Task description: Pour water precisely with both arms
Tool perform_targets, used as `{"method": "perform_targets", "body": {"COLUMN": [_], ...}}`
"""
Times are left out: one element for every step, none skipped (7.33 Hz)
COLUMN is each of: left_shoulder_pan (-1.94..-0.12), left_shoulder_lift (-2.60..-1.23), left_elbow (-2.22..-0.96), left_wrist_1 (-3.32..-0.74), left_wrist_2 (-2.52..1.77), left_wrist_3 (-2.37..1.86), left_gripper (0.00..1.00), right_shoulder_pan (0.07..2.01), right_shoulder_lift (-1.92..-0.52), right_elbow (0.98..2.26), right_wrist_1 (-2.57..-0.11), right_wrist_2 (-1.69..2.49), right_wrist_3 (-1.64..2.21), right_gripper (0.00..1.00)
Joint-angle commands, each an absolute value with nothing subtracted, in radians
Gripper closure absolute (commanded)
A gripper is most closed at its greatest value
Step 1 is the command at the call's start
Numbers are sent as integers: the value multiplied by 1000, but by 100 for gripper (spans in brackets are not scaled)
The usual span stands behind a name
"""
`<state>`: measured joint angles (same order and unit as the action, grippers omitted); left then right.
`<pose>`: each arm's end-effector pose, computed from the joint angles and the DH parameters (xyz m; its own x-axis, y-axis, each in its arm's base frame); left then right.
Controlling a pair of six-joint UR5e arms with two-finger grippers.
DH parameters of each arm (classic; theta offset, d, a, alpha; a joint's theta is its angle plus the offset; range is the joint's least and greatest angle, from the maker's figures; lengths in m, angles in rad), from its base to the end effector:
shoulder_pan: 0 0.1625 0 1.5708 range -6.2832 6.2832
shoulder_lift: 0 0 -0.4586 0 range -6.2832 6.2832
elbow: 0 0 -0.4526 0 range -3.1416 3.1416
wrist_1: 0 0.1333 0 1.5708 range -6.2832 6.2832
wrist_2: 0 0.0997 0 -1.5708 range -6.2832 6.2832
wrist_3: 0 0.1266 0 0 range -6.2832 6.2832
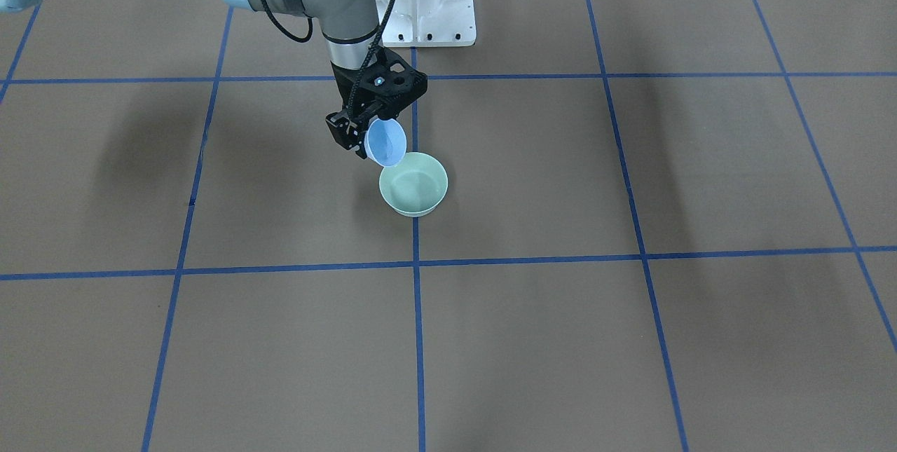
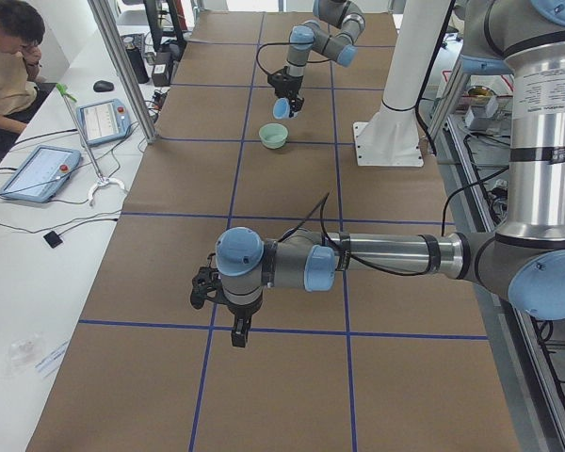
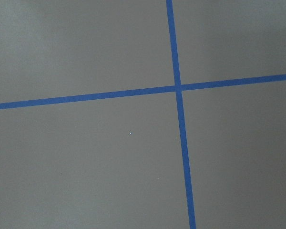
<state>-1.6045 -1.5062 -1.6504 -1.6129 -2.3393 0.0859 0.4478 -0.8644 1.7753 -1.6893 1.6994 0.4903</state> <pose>-0.0631 -0.5259 0.6985 0.7201 0.1010 -0.6865 -0.0283 0.9928 0.1164 -0.6114 -0.4236 0.1709 0.6042 -0.6804 0.4147 0.3949 0.7078 0.5858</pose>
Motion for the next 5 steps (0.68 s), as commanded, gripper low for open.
{"method": "perform_targets", "body": {"left_shoulder_pan": [-1606, -1612, -1614, -1614, -1623], "left_shoulder_lift": [-1505, -1505, -1505, -1505, -1505], "left_elbow": [-1651, -1651, -1649, -1651, -1651], "left_wrist_1": [-1614, -1614, -1611, -1611, -1611], "left_wrist_2": [-2339, -2339, -2339, -2339, -2339], "left_wrist_3": [86, 84, 84, 84, 84], "left_gripper": [0, 0, 0, 0, 0], "right_shoulder_pan": [442, 440, 440, 440, 440], "right_shoulder_lift": [-842, -825, -790, -764, -752], "right_elbow": [1767, 1763, 1740, 1709, 1682], "right_wrist_1": [-1752, -1803, -1862, -1893, -1902], "right_wrist_2": [1707, 1709, 1710, 1720, 1735], "right_wrist_3": [486, 486, 485, 470, 468], "right_gripper": [100, 100, 100, 100, 100]}}
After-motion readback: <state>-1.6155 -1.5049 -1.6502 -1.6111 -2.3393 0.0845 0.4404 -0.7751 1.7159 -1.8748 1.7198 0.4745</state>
